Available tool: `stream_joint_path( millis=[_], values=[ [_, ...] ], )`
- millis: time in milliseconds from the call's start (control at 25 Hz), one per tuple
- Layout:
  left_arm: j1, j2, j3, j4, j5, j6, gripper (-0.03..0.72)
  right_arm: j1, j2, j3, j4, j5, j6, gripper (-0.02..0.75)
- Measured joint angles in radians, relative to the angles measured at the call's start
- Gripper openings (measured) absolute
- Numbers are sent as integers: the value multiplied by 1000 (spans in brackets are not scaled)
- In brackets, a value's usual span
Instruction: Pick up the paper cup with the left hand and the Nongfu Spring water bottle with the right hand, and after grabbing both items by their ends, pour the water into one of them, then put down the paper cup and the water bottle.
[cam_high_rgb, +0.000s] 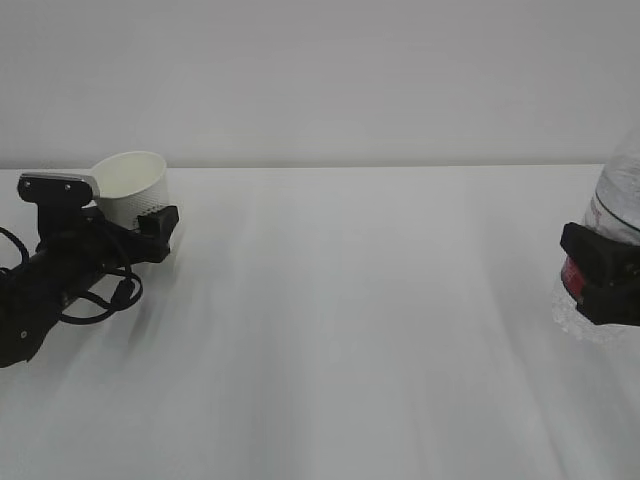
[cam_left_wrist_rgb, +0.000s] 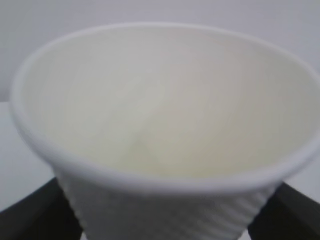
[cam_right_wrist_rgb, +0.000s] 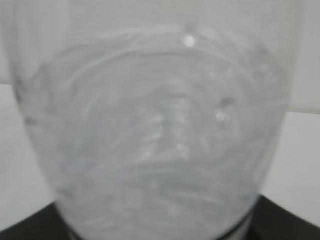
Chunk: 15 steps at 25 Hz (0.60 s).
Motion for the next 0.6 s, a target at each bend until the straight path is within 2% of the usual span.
stream_joint_path(
  millis=[240,600],
  values=[
    [0,0,-1,0,0,0,617,0,0,0,0,0,0,398],
    [0,-4,-1,0,0,0,607,0,0,0,0,0,0,398]
  ],
)
